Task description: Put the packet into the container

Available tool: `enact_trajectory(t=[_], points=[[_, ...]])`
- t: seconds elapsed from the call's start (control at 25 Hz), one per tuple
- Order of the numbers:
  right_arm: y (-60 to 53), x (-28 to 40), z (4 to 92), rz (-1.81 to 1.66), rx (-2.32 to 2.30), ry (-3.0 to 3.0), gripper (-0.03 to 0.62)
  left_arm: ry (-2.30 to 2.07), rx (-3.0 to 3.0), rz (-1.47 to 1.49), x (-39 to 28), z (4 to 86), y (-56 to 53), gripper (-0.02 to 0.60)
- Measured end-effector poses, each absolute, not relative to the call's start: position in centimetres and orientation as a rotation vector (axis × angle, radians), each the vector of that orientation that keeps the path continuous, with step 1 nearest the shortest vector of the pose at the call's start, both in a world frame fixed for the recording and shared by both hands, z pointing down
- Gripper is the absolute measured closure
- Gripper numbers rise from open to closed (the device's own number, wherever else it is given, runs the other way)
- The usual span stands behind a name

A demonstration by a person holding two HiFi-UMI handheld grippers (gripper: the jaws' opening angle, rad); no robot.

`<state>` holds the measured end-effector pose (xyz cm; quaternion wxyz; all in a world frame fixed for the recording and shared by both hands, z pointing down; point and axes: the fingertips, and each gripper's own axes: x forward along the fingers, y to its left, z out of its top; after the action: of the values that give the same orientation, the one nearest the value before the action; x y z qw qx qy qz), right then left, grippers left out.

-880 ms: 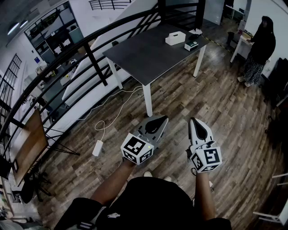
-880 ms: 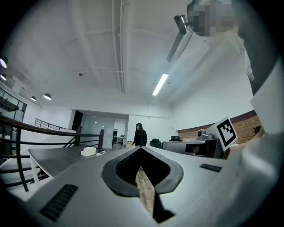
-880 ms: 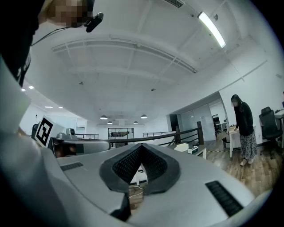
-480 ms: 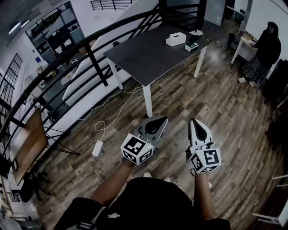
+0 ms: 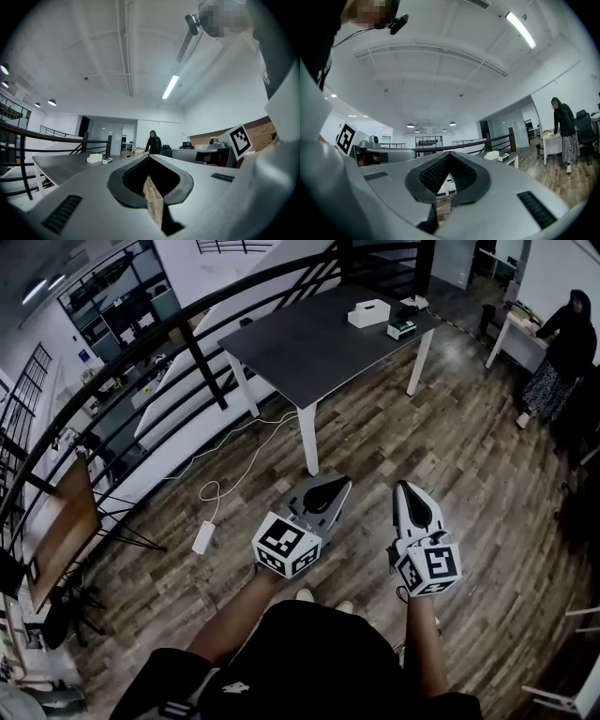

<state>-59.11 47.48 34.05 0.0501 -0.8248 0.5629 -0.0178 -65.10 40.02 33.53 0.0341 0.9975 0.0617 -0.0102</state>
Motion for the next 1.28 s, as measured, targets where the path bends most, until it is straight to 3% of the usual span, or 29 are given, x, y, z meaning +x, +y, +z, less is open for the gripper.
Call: enact_trajectory(t=[0.76,1.28], points=[[50.6,-54.5,34.9,-0.074,-2.484,1.728,0.591,0.099,3.142,0.036,-61.7,33.9,42.5,0.577],[45.4,-48.7,36.6,-0.096,-2.505,1.734,0.591,0.087,3.124,0.027,-55.9,35.4,36.9,0.577]])
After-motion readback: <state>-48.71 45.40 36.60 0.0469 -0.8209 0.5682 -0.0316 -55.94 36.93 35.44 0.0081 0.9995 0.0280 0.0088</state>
